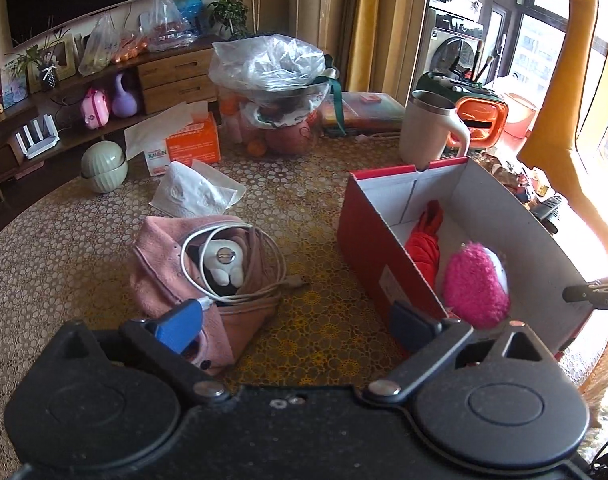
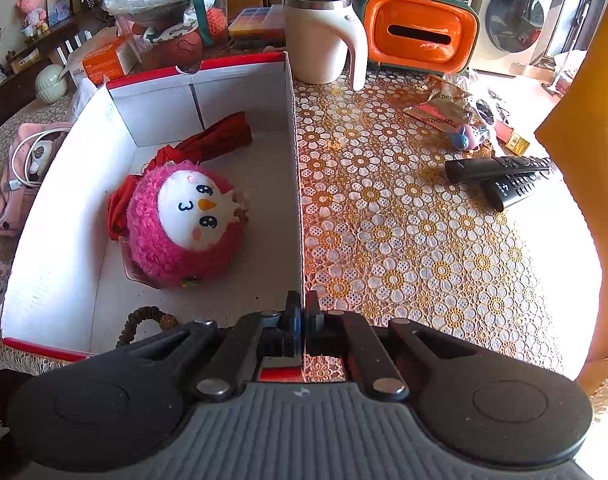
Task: Organize objects
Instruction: 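Move the left tool toward the white cable item on the pink pouch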
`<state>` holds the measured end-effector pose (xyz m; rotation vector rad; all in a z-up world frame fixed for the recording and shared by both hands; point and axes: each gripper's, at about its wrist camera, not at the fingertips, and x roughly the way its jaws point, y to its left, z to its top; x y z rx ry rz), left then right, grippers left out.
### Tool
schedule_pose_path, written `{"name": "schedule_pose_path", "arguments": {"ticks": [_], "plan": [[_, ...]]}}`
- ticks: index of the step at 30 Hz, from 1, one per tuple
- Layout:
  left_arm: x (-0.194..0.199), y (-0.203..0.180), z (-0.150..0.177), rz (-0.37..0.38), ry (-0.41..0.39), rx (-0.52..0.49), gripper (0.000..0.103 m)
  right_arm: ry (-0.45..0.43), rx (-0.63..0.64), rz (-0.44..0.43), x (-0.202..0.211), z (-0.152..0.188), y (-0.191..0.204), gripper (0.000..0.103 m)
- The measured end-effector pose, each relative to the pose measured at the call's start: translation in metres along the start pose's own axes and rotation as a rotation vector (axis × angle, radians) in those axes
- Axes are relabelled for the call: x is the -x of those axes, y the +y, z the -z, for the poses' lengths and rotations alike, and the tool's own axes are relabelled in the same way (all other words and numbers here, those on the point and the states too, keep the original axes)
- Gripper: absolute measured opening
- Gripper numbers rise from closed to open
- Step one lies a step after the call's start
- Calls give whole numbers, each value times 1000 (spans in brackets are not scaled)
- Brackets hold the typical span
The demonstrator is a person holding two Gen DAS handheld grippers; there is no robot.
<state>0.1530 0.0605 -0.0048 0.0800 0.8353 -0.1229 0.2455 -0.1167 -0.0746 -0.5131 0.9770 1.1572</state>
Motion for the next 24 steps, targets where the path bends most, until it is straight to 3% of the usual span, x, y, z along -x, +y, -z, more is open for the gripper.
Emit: {"name": "schedule_pose_path", "arguments": {"ticks": [8,14,24], "plan": [[-29,38,-13,-74,0,72,100,16,-3,5,-3,0,1,1],[-59,47,-15,-120,-1,17,98,25,-1,8,-5,-2,2,1],[-95,59,-8,-141,40,32,75,38,-5,1,-9,-4,1,1]]}}
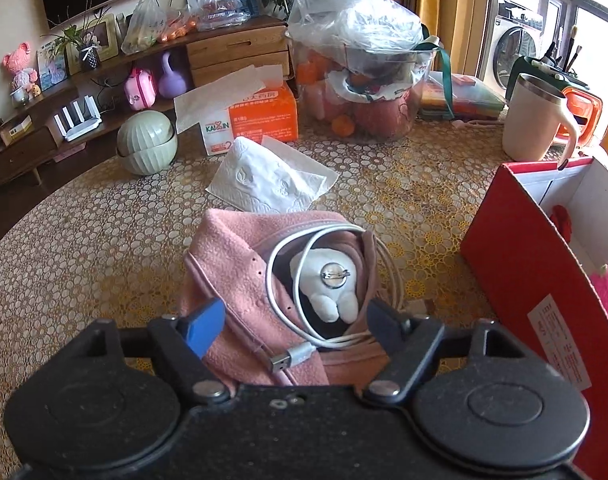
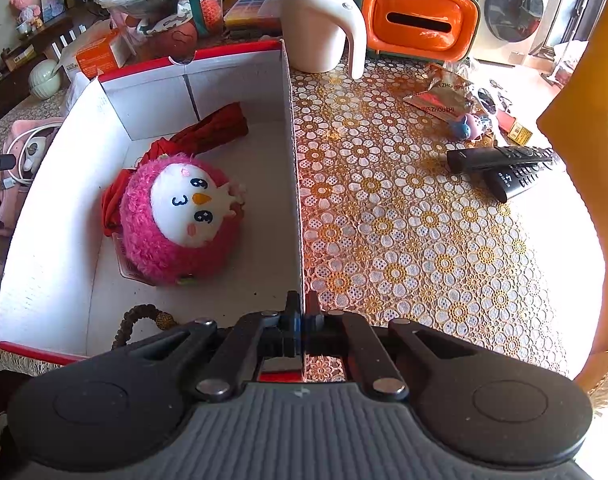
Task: Organize objects
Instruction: 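Move the left tool toward the white cable item on the pink pouch, then close the left tool on the coiled white cable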
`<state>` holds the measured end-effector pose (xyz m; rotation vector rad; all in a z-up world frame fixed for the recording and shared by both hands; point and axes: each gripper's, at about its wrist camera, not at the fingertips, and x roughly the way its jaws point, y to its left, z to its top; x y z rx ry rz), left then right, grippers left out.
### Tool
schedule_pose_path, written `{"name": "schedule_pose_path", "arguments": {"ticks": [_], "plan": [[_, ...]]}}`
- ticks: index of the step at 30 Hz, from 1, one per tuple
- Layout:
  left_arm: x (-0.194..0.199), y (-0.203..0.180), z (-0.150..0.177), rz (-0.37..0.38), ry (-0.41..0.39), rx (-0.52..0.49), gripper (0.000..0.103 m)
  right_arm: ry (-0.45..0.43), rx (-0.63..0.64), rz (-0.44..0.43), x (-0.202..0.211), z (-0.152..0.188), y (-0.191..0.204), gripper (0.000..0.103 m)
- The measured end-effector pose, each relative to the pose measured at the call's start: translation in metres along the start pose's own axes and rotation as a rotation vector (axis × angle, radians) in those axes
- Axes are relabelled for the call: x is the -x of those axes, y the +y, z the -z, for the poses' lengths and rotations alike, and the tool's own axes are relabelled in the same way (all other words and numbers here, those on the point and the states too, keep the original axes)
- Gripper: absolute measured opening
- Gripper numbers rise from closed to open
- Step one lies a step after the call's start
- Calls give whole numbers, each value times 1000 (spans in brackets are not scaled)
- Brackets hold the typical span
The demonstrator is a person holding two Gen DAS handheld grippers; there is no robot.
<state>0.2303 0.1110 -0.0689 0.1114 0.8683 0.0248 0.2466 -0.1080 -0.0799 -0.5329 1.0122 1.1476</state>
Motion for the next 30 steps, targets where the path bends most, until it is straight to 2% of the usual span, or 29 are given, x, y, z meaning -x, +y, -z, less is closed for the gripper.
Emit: {"name": "schedule_pose_path", "arguments": {"ticks": [7,12,19,21,22,27,30], "plan": [[-15,-6,2,-5,24,-27,66,2,1,-1,0,-1,0,1],[-21,-14,3,-14,36,-50,49,2,2,-1,0,0,0,1],[-22,-16,3,-16,34,-45,31,3,2,-1,-3,1,0,1],[-22,-18,2,-14,32,-50,21,3,4,-1,-3,1,0,1],[-21,-18,2,-11,31,-51,19,3,4,-1,-2,0,0,1],[-9,-27,1,-39,-13,-69,7,3,5,-2,-2,0,0,1],[6,-31,-3,-30,-46,-75,3,3,6,-1,-3,0,0,1]]}}
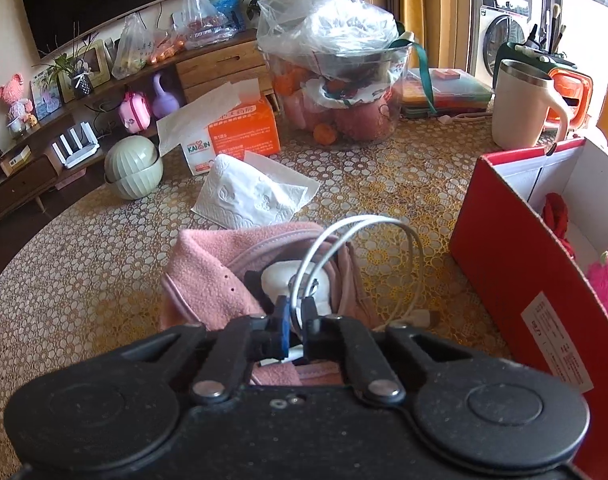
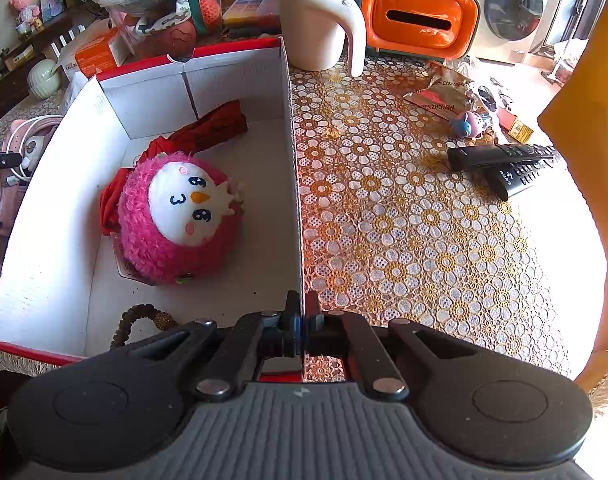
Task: Organize objects
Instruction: 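Close the left tool on the coiled white cable, then carry the white cable over the shoebox and lower it onto the plush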
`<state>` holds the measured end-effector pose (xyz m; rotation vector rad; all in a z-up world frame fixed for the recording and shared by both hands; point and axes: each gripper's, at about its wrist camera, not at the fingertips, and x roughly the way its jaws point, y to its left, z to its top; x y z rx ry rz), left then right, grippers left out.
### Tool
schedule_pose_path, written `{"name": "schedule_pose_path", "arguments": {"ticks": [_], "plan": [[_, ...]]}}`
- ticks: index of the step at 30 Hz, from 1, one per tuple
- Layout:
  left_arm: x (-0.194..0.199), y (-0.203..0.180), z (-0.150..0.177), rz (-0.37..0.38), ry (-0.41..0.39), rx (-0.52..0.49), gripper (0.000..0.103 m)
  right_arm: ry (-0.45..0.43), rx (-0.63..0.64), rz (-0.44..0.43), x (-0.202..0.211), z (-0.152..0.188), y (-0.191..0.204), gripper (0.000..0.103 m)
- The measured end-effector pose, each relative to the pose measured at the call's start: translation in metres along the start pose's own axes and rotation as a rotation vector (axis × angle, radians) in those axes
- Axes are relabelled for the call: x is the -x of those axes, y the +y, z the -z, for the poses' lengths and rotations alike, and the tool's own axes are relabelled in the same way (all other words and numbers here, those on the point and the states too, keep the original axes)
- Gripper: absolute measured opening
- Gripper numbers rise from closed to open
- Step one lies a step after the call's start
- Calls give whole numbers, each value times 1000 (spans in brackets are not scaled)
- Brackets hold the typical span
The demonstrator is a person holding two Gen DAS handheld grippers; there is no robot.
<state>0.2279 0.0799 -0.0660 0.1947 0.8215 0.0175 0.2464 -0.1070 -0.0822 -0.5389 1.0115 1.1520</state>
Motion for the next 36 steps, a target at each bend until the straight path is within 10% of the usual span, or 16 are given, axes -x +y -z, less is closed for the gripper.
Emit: {"name": "schedule_pose_path", "arguments": {"ticks": [20,36], "plan": [[107,-50,-37,71,-131,-152,1,-17,16,2,1,1,3,2],[176,-143,-51,349,-244,-309,1,-27,17,-5,0,1,3,2]]}}
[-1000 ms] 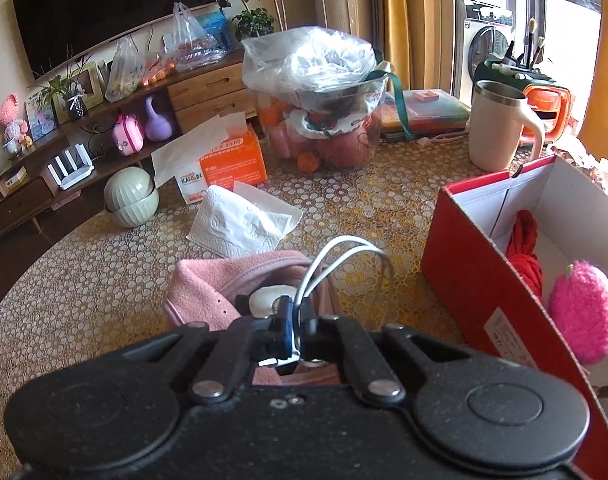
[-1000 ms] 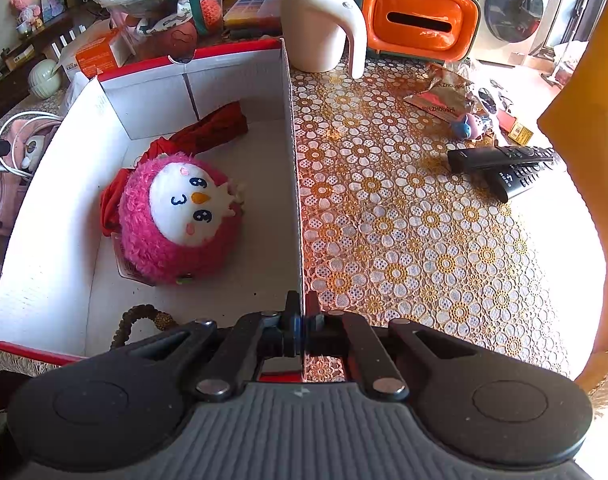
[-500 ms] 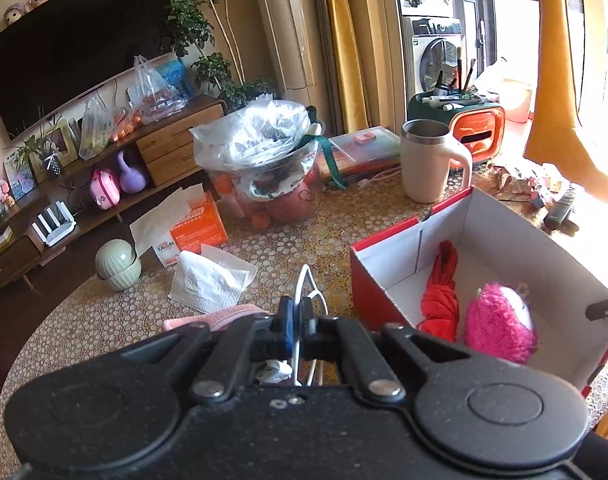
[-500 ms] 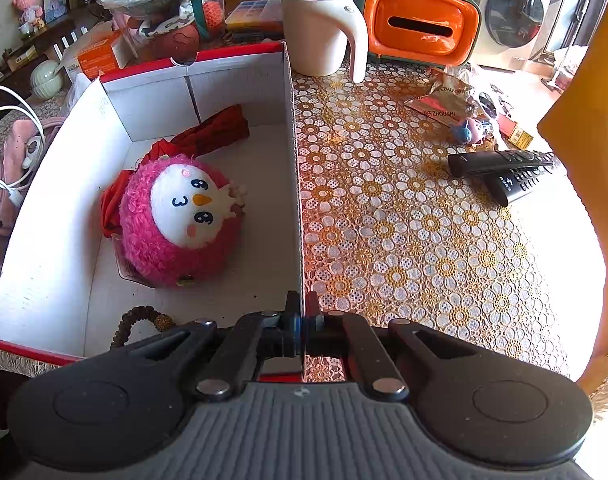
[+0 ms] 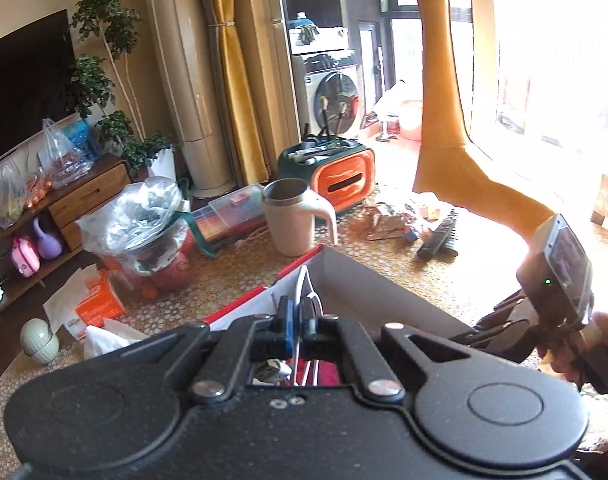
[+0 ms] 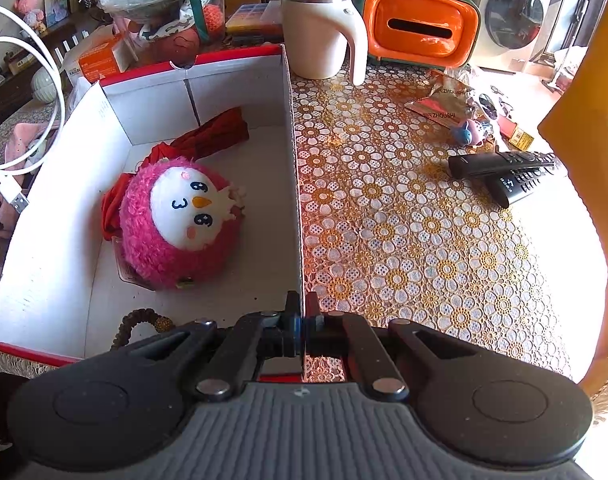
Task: Organize objects
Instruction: 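Carry the white cable over the shoebox and lower it onto the plush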
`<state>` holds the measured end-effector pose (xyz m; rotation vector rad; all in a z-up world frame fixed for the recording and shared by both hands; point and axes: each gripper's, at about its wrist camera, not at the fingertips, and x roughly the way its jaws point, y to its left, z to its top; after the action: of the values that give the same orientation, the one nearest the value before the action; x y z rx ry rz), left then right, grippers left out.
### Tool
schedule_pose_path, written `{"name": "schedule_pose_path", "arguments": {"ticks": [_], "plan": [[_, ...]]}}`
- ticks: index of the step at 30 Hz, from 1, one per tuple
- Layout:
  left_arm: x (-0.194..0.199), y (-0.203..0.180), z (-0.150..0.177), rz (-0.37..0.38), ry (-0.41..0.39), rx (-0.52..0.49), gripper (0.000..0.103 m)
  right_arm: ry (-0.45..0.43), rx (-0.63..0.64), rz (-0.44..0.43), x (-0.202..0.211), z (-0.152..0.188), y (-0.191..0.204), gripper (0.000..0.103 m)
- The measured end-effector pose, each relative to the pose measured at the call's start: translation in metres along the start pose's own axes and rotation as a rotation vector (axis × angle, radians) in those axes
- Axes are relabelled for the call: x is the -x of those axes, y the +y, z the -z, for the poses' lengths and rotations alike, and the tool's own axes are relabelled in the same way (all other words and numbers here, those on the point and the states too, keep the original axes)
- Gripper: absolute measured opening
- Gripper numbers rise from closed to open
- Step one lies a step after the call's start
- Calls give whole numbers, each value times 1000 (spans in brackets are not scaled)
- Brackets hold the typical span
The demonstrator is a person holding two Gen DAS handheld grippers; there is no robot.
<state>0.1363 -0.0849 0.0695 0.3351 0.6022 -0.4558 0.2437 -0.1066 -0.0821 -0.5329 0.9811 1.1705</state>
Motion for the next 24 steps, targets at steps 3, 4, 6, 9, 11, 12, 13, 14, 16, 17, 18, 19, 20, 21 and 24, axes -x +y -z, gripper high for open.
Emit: {"name": "schedule_pose_path", "arguments": {"ticks": [3,4,6,9,11,12,13,14,16,17,18,19,20,21,24], "plan": [[-12,-19,-1,55,9,-7,1,-2,-1,-7,0,0,-1,2],[-17,-26,-1,76,12,-7,1,-2,-2,-10,0,0,-1,2],[-25,-36,0,114,19,-3,1,-3,-5,-14,0,1,-3,2],[-38,-46,4,154,36,14,1,-4,-5,-17,0,1,-4,2],[-49,-51,8,186,58,35,1,-3,-6,-18,0,1,-4,2],[-53,-52,10,198,69,45,1,-3,-6,-18,0,1,-4,2],[-58,-54,13,210,80,55,1,-3,-5,-19,0,1,-4,2],[-64,-55,16,219,93,64,1,-3,-5,-20,0,1,-3,1],[-76,-56,21,226,119,77,1,-3,-4,-20,0,1,-3,2],[-82,-57,24,228,133,79,1,-3,-3,-20,0,1,-4,1],[-87,-57,27,226,143,81,1,-3,-3,-20,0,1,-4,1],[-92,-57,29,224,157,83,1,-3,-3,-20,0,1,-4,2],[-97,-56,31,223,169,84,1,-3,-2,-20,0,1,-3,2],[-100,-55,33,216,178,82,1,-3,-2,-20,0,1,-3,1],[-110,-52,38,202,203,79,1,-2,-2,-21,0,1,-3,2]]}}
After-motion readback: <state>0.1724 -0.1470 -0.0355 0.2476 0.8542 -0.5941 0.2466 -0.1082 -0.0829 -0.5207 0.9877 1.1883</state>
